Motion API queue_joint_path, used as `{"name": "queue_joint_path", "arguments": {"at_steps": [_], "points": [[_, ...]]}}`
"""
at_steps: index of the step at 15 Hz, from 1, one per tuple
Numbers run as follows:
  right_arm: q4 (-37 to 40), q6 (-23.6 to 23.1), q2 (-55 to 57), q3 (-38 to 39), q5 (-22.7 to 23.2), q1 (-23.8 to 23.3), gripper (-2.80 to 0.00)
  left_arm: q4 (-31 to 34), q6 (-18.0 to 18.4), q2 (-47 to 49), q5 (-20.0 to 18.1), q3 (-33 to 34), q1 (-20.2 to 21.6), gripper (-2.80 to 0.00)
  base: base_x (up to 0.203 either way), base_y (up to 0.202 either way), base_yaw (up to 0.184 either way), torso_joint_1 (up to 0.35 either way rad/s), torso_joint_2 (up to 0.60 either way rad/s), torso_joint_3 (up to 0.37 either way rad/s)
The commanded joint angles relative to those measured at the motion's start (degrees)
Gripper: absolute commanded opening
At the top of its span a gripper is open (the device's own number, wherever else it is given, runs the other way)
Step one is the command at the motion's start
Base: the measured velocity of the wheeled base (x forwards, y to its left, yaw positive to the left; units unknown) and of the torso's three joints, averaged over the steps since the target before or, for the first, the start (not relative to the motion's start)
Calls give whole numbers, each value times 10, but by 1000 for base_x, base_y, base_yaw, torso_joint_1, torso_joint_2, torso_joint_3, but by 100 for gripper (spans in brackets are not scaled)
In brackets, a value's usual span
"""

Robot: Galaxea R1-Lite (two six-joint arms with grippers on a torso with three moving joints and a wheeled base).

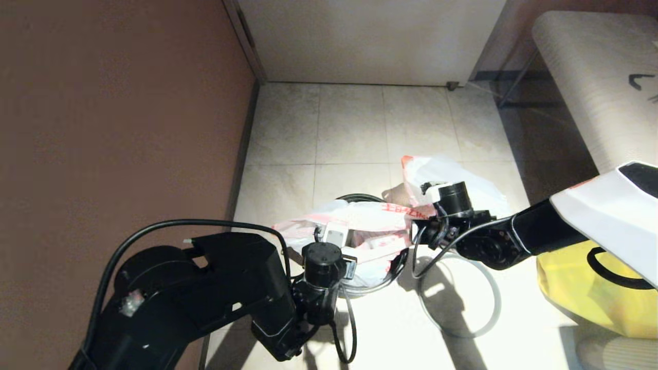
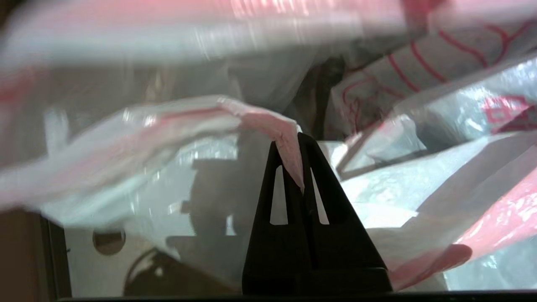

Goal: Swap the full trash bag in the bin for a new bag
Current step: Put the new garbage bag on the trash can

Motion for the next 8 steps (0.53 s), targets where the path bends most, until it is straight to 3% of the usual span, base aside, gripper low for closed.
{"name": "queue_joint_path", "arguments": {"at_steps": [1, 5, 8], "points": [[-15, 1, -3, 36, -3, 7, -280, -28, 0, 7, 2, 36, 5, -280, 0, 0, 0, 0, 0, 0], [-20, 8, -33, 95, -3, 11, -280, -67, -7, -34, 2, 124, -2, -280, 0, 0, 0, 0, 0, 0], [-46, 24, -33, 141, -3, 17, -280, -111, -38, -40, 2, 217, -15, -280, 0, 0, 0, 0, 0, 0]]}}
